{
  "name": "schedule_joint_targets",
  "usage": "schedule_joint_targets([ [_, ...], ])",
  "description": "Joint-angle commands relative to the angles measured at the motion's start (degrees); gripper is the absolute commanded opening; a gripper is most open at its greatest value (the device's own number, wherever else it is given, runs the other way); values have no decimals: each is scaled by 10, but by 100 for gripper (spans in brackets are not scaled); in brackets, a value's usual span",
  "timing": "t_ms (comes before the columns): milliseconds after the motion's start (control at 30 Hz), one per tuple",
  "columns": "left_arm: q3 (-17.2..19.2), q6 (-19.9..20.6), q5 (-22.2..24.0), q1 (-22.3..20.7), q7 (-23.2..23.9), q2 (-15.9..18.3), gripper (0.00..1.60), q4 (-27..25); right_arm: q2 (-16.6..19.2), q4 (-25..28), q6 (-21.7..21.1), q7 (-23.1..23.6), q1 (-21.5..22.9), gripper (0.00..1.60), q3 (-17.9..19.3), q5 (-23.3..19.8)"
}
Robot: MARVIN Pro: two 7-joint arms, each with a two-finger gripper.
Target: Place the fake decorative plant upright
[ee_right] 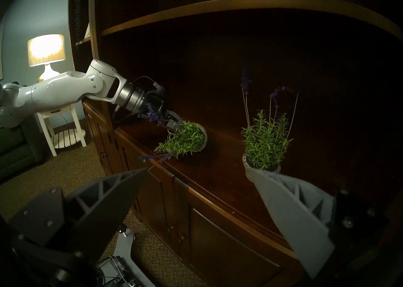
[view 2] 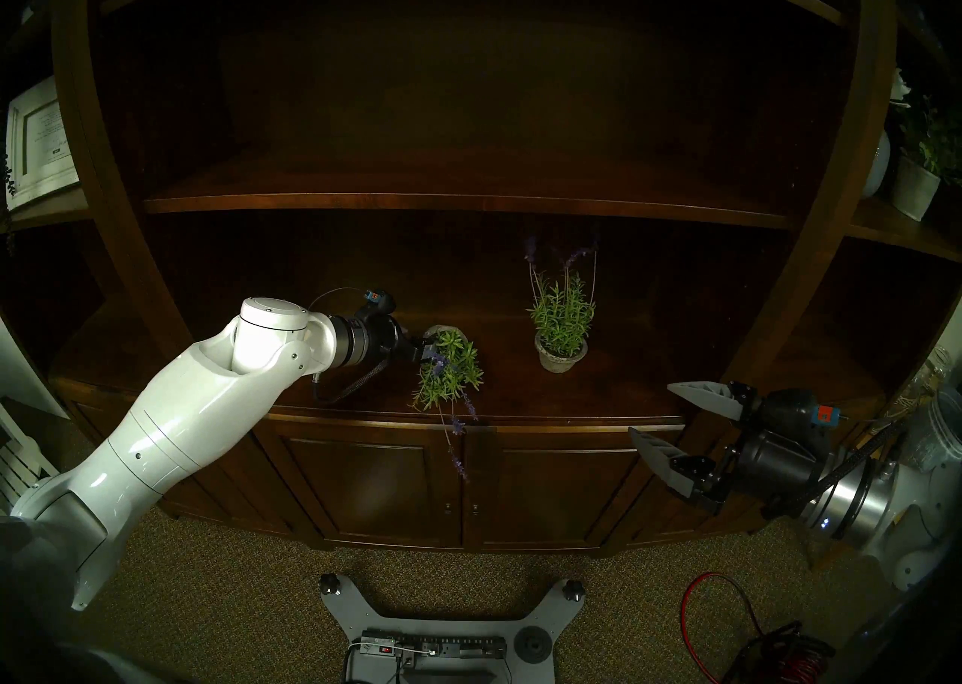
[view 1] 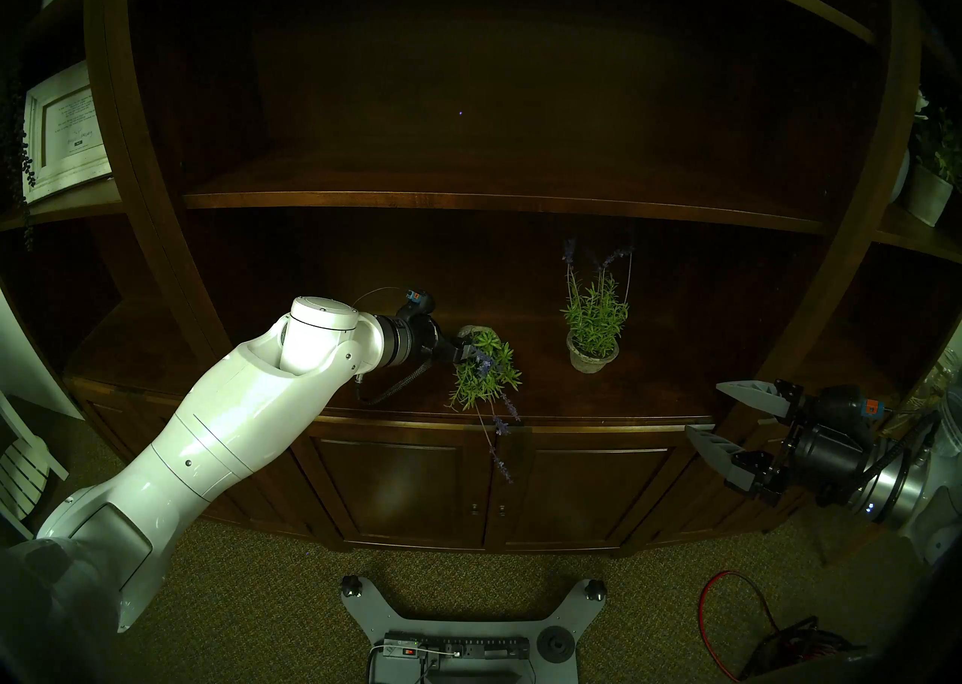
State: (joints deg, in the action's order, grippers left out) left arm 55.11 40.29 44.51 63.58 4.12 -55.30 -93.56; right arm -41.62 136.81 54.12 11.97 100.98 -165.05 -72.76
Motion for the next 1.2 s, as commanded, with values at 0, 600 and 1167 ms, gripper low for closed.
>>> schedule_joint_targets([
  [0,8,-11,-3,-24,2,-11,141,2,-5,-2,9,6,2,160,0,-6],
  [600,14,-15,-6,-17,16,-12,102,9,-13,1,9,21,-1,160,0,-21],
  [1167,2,-22,-23,-16,30,-16,60,31,-13,-1,9,29,1,160,0,-32],
])
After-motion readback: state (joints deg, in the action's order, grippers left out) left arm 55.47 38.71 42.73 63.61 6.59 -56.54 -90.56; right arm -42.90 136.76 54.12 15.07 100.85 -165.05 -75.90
